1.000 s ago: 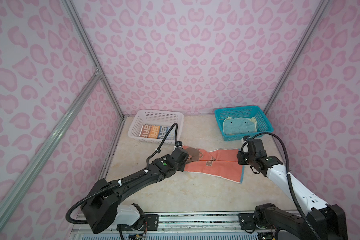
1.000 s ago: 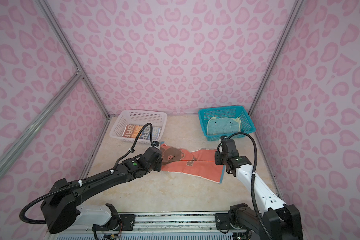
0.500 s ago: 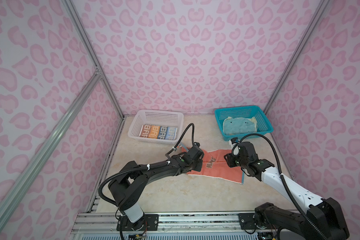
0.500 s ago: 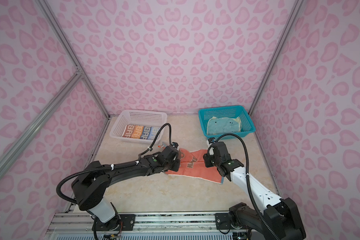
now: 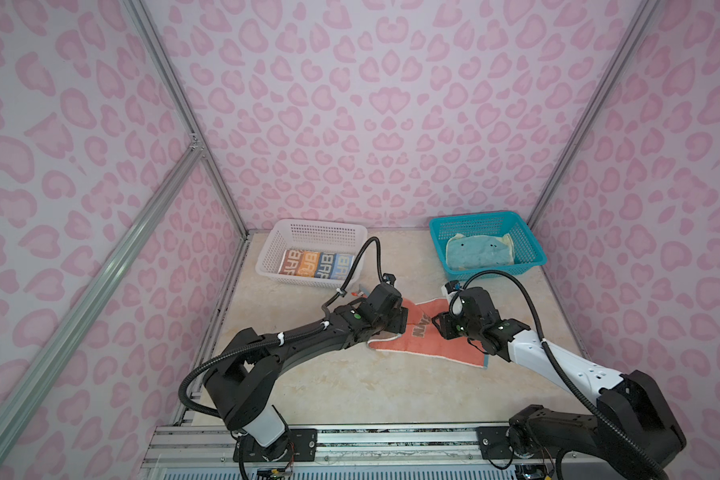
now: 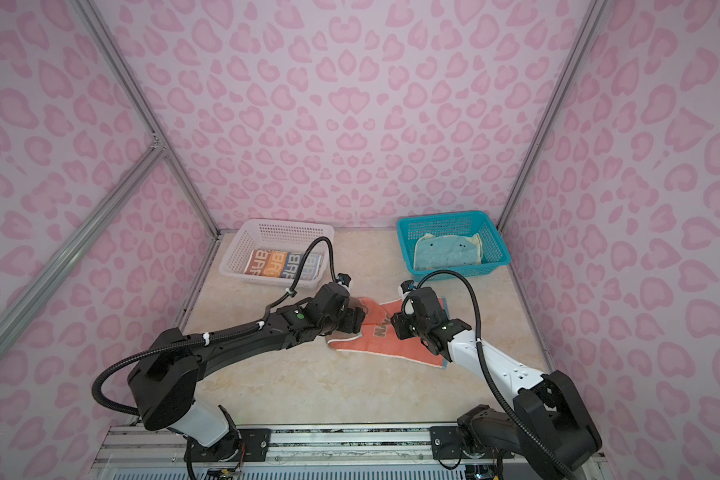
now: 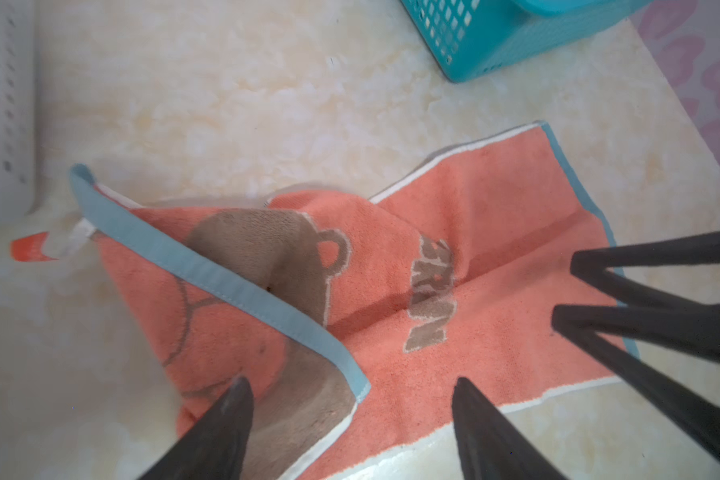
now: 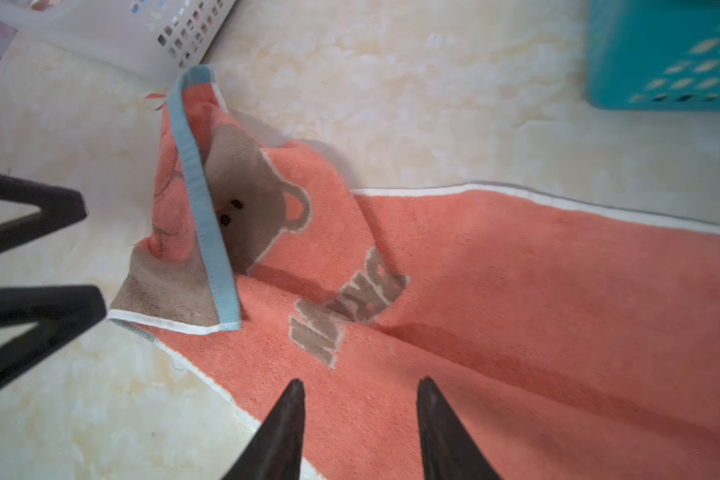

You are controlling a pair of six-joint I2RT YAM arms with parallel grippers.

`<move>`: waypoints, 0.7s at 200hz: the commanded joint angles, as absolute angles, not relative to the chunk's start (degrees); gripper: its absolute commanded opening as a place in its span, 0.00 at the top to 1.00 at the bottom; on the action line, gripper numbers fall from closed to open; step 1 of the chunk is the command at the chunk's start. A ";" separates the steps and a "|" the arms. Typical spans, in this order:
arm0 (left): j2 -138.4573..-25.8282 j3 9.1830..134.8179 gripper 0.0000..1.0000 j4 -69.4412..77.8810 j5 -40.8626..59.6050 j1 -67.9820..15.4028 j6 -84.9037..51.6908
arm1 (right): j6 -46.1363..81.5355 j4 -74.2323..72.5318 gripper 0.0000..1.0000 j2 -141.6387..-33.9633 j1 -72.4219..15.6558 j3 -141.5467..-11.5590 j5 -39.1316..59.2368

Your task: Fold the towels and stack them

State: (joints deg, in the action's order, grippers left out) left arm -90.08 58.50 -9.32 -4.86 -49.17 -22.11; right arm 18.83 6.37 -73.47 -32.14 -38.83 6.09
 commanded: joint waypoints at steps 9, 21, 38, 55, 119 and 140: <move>-85.77 55.72 0.20 -9.72 -8.98 -47.03 -21.58 | 20.96 1.97 0.55 -78.85 -35.25 -41.07 9.25; -84.47 55.14 0.18 -10.57 -9.87 -46.43 -21.71 | 21.90 0.45 0.54 -81.37 -36.42 -41.80 9.88; -82.86 54.67 0.16 -11.46 -10.66 -46.12 -21.67 | 23.05 -0.92 0.54 -84.40 -37.56 -42.44 9.85; -81.55 54.89 0.15 -12.57 -11.41 -46.04 -21.30 | 25.12 -3.52 0.54 -86.81 -37.88 -42.40 10.41; -75.55 50.49 0.11 -11.27 -13.44 -43.72 -21.13 | 27.28 -4.49 0.54 -90.30 -38.08 -45.10 11.43; -74.10 48.69 0.11 -10.43 -13.62 -41.89 -21.67 | 27.64 -4.56 0.53 -90.83 -38.06 -45.74 11.74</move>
State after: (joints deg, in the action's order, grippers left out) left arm -75.79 50.33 -12.03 -12.29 -43.38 -21.30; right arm 26.57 -3.81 -90.02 -38.02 -45.10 10.98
